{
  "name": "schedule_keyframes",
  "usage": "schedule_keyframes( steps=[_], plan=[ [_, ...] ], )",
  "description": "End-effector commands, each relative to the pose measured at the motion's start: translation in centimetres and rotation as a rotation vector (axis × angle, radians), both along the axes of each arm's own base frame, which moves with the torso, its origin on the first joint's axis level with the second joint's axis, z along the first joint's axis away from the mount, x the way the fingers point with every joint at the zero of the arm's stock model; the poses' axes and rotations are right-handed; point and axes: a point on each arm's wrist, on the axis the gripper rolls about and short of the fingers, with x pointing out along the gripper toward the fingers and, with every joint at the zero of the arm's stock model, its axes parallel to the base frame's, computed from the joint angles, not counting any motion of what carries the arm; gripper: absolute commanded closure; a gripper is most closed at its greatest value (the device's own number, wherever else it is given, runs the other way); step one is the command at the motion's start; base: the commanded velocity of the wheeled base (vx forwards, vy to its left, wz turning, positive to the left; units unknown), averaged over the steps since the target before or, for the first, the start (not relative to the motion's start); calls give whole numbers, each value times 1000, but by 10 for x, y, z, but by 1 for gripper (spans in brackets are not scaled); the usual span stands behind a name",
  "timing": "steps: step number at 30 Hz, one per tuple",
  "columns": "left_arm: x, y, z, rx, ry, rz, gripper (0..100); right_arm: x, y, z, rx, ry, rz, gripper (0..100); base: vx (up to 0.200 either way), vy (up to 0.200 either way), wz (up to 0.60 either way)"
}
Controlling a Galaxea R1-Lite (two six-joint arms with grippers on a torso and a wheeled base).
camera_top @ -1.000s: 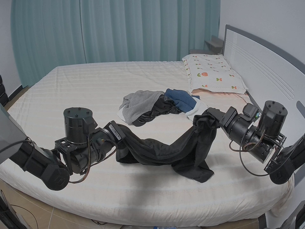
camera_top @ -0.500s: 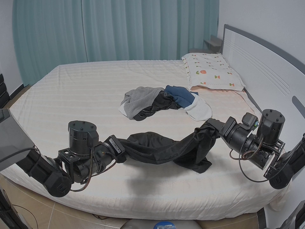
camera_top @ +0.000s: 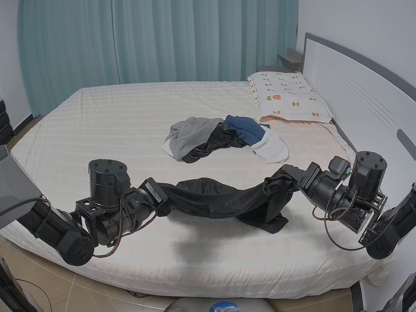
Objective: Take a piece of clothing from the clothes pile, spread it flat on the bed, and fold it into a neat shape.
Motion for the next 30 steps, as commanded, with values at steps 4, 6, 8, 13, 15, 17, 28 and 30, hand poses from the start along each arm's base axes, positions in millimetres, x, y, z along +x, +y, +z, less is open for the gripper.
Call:
schedule_keyframes(
  steps=[4, 6, 8, 13, 15, 17, 28, 30],
  plan=[
    [-1, 1, 3, -8, -7, -1, 100, -1, 1, -2, -4, 6, 5, 100, 0, 150, 0],
    [-1, 1, 3, -12, -7, -9, 100, -1, 2, -2, -5, 7, 5, 100, 0, 200, 0],
    [-2, 2, 5, -18, -9, -21, 100, 0, 2, -2, -5, 7, 6, 100, 0, 200, 0],
    [-1, 5, 9, -26, -20, -16, 100, 1, 3, -4, -11, 9, 4, 100, 0, 200, 0],
    [-1, 6, 11, -30, -27, -11, 100, 2, 2, -4, -11, 6, 2, 100, 0, 200, 0],
    [-1, 7, 12, -32, -31, -10, 100, 1, 3, -1, -7, -2, 1, 100, 0, 200, 0],
    [1, 12, 16, -31, -46, 6, 100, 5, 3, 1, -28, -60, -57, 100, 0, 200, 0],
    [1, 12, 17, -33, -50, 6, 100, 6, 3, 0, -58, -70, -84, 100, 0, 200, 0]
  ],
)
